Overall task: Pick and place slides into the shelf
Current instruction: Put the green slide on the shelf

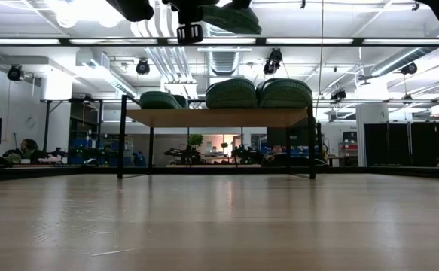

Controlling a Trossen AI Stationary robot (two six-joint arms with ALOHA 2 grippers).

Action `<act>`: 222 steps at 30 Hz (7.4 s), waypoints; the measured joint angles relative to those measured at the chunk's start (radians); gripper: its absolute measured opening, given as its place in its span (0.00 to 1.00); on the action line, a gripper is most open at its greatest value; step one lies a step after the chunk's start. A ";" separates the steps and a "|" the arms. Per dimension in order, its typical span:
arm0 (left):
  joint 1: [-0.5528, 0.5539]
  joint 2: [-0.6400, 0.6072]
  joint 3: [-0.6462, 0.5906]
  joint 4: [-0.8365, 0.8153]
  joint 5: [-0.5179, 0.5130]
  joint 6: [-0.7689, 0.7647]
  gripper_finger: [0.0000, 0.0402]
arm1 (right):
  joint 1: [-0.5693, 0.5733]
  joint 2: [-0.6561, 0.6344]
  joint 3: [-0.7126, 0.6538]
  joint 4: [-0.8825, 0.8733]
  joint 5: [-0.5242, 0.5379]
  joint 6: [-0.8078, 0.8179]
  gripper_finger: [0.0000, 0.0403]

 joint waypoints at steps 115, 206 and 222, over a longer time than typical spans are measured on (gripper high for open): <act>-0.013 -1.095 -0.392 -1.334 0.866 -1.888 0.54 | -0.076 -0.089 -0.613 0.475 -0.627 -0.145 0.02; -0.013 -1.047 -0.406 -1.364 0.875 -1.748 0.54 | -0.141 0.014 -0.594 0.508 -0.649 -0.298 0.02; -0.121 -0.610 -0.406 -1.108 0.568 -1.191 0.54 | -0.142 -0.056 -0.593 0.517 -0.664 -0.206 0.02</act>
